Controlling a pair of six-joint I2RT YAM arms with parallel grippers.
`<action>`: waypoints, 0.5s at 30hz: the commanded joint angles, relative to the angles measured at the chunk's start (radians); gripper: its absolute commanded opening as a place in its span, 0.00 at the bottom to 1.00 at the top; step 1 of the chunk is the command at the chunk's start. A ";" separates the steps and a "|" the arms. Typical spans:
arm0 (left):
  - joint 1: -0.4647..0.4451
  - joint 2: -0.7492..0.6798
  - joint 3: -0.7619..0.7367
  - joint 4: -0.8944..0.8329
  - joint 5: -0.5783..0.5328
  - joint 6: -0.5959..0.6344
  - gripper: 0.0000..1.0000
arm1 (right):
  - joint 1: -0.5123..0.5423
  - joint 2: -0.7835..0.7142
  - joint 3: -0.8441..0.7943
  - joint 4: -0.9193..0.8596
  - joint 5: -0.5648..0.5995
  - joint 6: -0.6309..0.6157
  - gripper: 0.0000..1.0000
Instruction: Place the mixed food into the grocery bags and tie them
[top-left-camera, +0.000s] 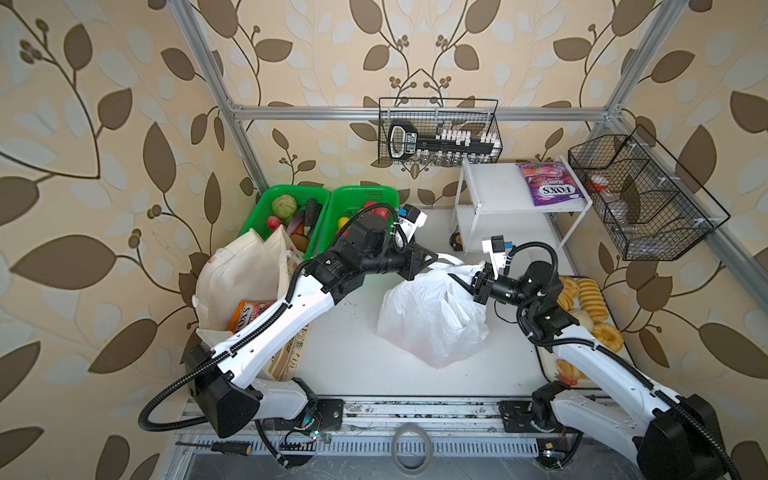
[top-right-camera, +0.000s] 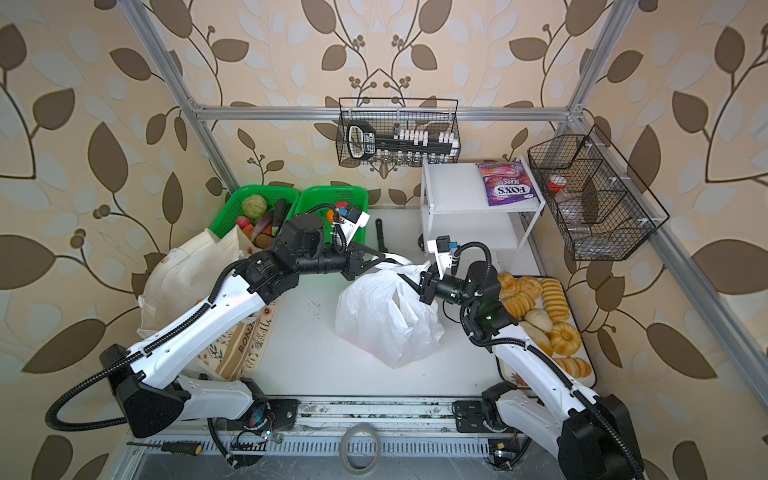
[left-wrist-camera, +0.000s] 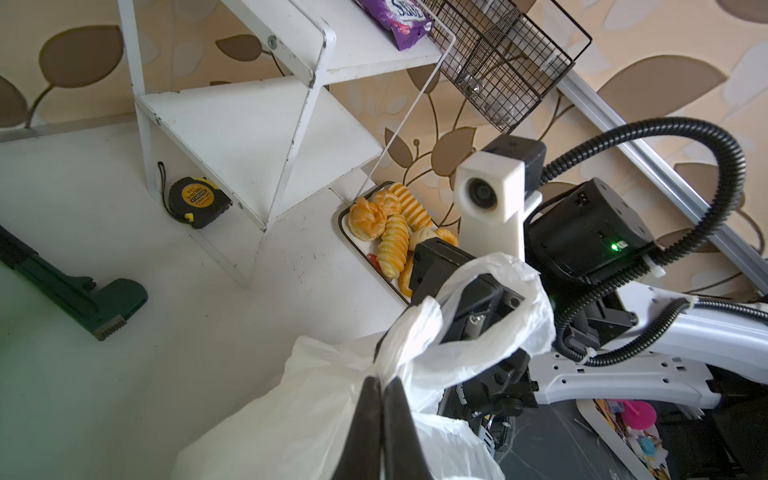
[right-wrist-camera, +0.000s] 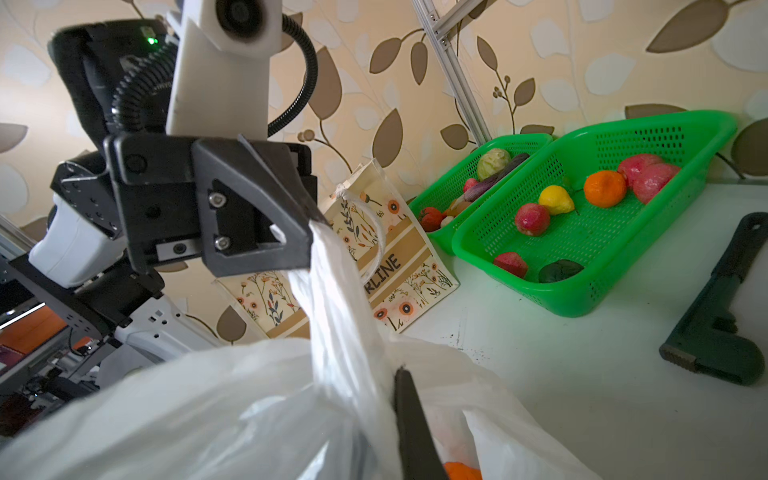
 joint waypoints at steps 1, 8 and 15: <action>0.004 -0.057 -0.027 0.059 0.062 -0.092 0.00 | -0.008 0.018 0.001 0.010 0.071 0.103 0.06; -0.033 -0.045 -0.097 0.077 0.090 -0.223 0.00 | -0.011 0.033 0.031 -0.005 0.121 0.212 0.07; -0.074 0.016 -0.136 0.122 0.082 -0.361 0.00 | -0.012 0.050 0.077 -0.081 0.058 0.202 0.09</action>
